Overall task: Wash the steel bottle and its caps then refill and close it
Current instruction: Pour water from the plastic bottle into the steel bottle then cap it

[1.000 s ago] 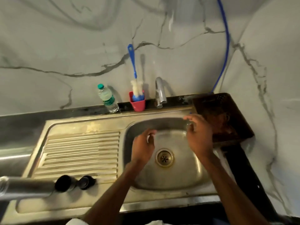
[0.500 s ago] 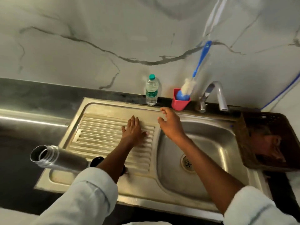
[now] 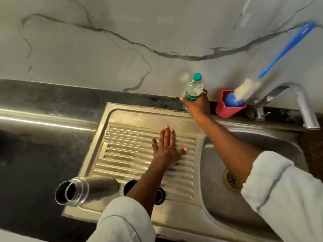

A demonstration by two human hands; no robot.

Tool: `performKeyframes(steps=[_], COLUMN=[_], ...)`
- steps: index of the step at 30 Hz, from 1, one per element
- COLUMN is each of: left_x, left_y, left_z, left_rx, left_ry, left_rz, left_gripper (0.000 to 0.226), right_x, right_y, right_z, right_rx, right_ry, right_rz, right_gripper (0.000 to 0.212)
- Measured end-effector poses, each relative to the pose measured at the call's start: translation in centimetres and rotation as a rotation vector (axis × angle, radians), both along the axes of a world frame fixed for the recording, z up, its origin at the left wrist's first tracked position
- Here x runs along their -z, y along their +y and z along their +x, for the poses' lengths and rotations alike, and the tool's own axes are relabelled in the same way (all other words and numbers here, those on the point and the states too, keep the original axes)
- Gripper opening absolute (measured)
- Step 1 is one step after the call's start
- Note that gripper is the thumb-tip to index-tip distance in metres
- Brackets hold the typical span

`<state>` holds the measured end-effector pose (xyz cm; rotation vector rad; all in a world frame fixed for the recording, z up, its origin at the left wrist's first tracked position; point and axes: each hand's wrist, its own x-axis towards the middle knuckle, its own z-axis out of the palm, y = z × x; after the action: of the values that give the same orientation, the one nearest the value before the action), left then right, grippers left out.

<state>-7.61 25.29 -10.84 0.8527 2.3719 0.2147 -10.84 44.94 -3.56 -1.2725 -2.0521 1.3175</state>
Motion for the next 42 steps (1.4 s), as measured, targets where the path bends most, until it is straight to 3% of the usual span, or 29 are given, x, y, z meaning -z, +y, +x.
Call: performKeyframes(steps=[5, 13, 15, 17, 19, 21, 23, 26, 32, 37, 42], left_x=[0.2, -2.7, -5.7, -8.7, -12.1, -14.8, -16.4, -17.4, -17.5, -17.2, -17.8], left_y=[0.0, 1.2, 2.3, 3.2, 3.9, 4.8, 5.8, 6.8, 5.9, 6.7, 8.1], left_z=[0.0, 0.3, 1.4, 3.3, 6.0, 8.6, 10.9, 13.0, 14.7, 17.9, 20.2], left_rx=[0.007, -0.099, -0.277, -0.466, -0.502, -0.438, -0.367, -0.269, -0.157, -0.484, -0.847], left_ry=[-0.003, -0.047, -0.054, -0.092, -0.213, -0.420, -0.577, -0.651, -0.822, -0.745, -0.565], left_rz=[0.014, -0.003, 0.198, 0.597, 0.952, 1.084, 1.104, 1.076, 1.067, 1.181, 1.139], left_gripper=[0.102, 0.093, 0.066, 0.048, 0.039, 0.036, 0.037, 0.030, 0.033, 0.024, 0.008], right_x=[-0.3, -3.8, -4.2, -4.4, -4.3, -4.2, -4.3, -5.3, -6.9, -6.5, -4.5], right_y=[-0.1, -4.2, -4.7, -5.0, -5.4, -5.7, -5.9, -6.0, -5.3, -4.3, -5.1], right_z=[1.6, 12.7, 16.5, 20.0, 23.3, 25.7, 27.7, 29.5, 32.9, 33.1, 33.0], right_rx=[0.055, 0.056, 0.054, 0.038, 0.024, 0.000, -0.061, -0.179, -0.355, -0.376, -0.211], right_ry=[0.050, 0.486, 0.522, 0.493, 0.439, 0.393, 0.369, 0.312, 0.265, 0.126, 0.036], right_rz=[0.049, -0.252, -0.339, -0.399, -0.429, -0.467, -0.479, -0.432, -0.548, -0.272, -0.101], right_gripper=[0.053, 0.048, 0.051, 0.049, 0.042, 0.040, 0.042, 0.040, 0.029, 0.036, 0.069])
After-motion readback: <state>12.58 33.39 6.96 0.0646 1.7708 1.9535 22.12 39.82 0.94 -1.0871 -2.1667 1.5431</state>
